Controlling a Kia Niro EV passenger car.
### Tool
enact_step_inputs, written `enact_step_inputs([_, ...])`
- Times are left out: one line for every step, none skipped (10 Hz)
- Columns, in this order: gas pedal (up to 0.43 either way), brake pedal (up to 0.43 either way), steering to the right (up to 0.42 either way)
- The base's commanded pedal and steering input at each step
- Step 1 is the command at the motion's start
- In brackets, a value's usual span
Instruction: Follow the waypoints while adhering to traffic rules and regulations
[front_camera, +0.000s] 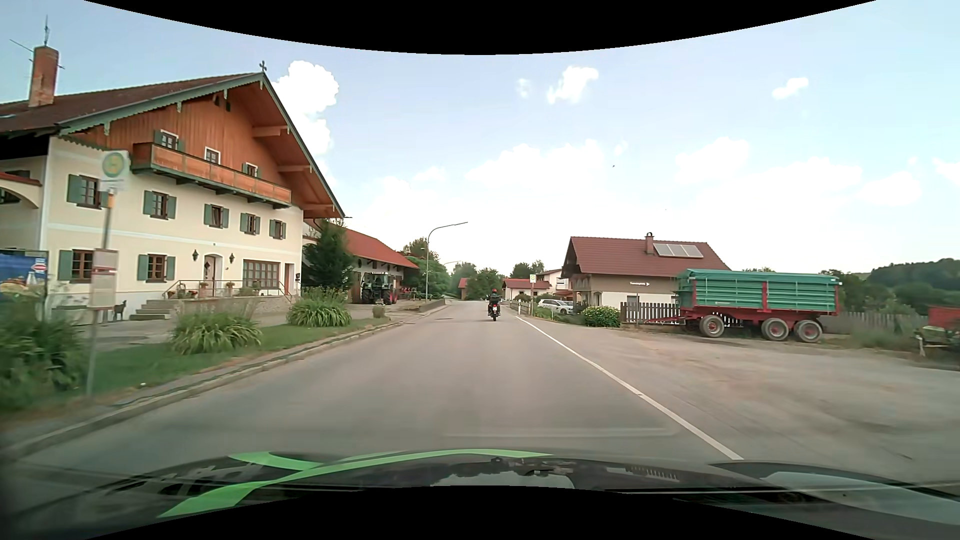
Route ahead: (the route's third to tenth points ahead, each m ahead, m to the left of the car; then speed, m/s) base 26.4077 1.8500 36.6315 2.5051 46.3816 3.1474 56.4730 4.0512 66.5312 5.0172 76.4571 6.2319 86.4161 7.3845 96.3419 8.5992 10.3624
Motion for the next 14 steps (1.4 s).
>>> enact_step_inputs([0.189, 0.000, -0.010])
enact_step_inputs([0.189, 0.000, -0.011])
enact_step_inputs([0.189, 0.000, -0.010])
enact_step_inputs([0.189, 0.000, -0.010])
enact_step_inputs([0.189, 0.000, -0.010])
enact_step_inputs([0.189, 0.000, -0.011])
enact_step_inputs([0.189, 0.000, -0.010])
enact_step_inputs([0.189, 0.000, -0.008])
enact_step_inputs([0.189, 0.000, -0.009])
enact_step_inputs([0.189, 0.000, -0.012])
enact_step_inputs([0.189, 0.000, -0.012])
enact_step_inputs([0.189, 0.000, -0.012])
enact_step_inputs([0.177, 0.000, -0.012])
enact_step_inputs([0.157, 0.000, -0.012])
